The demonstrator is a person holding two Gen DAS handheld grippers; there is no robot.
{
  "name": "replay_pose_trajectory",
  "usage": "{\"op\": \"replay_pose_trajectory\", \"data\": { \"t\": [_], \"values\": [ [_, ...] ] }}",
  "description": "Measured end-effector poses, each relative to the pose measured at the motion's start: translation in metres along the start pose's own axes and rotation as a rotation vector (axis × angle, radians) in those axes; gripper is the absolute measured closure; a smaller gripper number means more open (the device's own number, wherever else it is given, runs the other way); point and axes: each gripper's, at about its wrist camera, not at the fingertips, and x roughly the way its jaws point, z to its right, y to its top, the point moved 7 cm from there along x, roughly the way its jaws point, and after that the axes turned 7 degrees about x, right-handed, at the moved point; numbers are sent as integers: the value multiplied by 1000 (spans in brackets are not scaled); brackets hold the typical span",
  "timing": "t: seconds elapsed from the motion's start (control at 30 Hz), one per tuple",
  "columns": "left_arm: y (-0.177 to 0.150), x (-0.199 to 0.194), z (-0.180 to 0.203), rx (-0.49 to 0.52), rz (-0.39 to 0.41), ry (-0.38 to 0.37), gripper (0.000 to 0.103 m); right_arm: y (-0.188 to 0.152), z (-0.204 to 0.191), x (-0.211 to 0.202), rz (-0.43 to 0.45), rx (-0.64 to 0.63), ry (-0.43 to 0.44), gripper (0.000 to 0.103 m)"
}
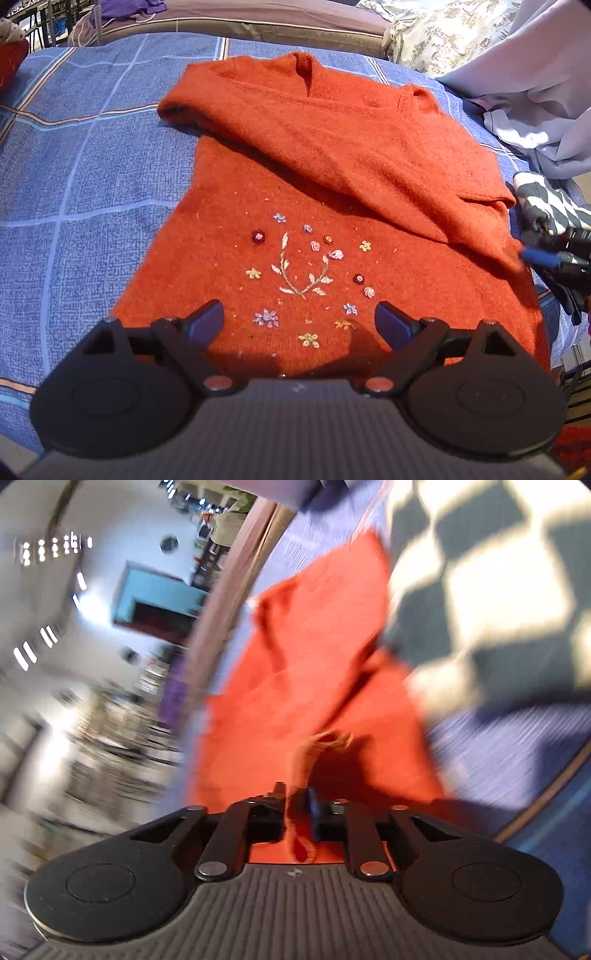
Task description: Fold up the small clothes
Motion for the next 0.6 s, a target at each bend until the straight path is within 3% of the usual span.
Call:
{"op": "replay_pose_trajectory", "data": {
  "t": [0.03,0.07,0.13,0.2,0.3,0.37,0.43,0.5,0.53,0.6],
  "values": [
    [0,-1,0,0,0,-1,12,-2,-1,-4,31,-128,-91,22],
    [-1,-1,0,-1,1,-1,11,-7,-5,-12,79,-259,-121,14],
    [-1,-1,0,-1,-2,-1,11,-19,-23,-24,134,-477,-67,14],
    [-1,1,2,1,-7,3,11,-39,-46,-25,122,-735,-10,13],
    [1,1,5,8,-4,3,11,-71,-65,-13,127,-1156,-56,13],
    [1,-3,7,14,12,1,10,-78,-67,3,104,-1308,-87,22],
    [0,-5,7,17,15,5,10,-76,-63,24,53,-1382,-121,30],
    [-2,-6,4,16,7,16,9,-75,-60,34,54,-1425,-166,53],
    [-4,-5,1,14,0,22,9,-73,-61,36,38,-1426,-183,92],
    [-7,-6,-5,3,-6,33,9,-70,-75,23,-14,-1349,-122,98]
  ]
}}
